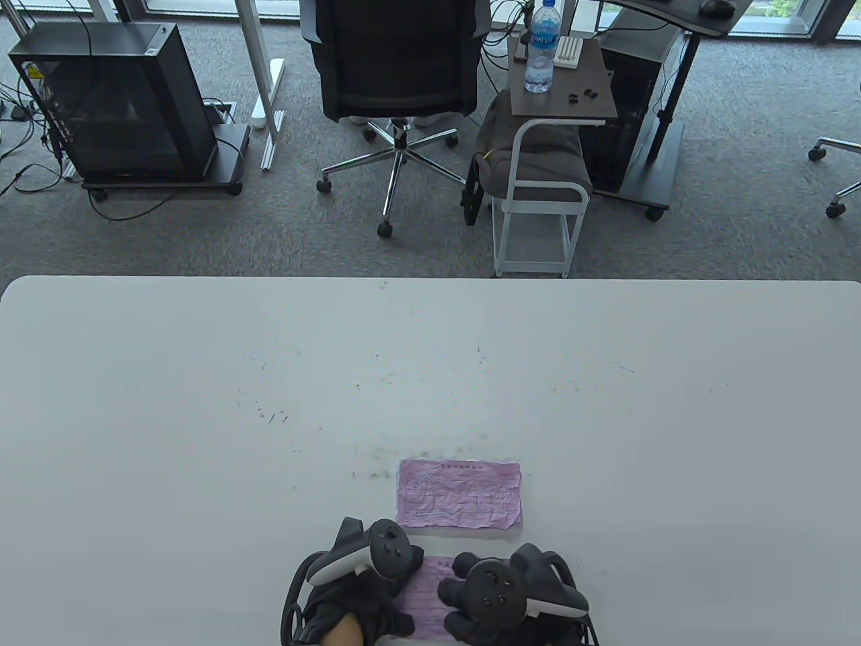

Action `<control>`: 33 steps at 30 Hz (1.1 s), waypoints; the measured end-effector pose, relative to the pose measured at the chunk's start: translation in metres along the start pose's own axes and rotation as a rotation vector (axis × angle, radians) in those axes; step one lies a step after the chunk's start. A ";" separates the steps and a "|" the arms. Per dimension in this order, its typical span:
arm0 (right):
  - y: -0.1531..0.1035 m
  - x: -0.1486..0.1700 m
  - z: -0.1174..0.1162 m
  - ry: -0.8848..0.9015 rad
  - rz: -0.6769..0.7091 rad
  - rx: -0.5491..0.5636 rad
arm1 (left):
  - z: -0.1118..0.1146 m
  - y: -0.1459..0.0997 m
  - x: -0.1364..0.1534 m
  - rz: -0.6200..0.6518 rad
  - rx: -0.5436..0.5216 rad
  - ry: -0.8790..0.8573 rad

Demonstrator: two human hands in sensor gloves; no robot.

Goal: Flatten crumpled invoices and stack

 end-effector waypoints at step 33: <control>-0.008 0.038 0.006 0.041 -0.147 0.089 | 0.000 0.000 0.000 0.003 0.000 -0.001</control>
Point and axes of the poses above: the tracker on the back of each hand, its own x axis roughly to the little-finger side, its own y axis roughly from the wrist to the fingertips, z = x × y, the point moved 4 cm from there along y, roughly from the wrist to the fingertips, and after that the axes turned 3 degrees about -y, right-handed, at the moved point
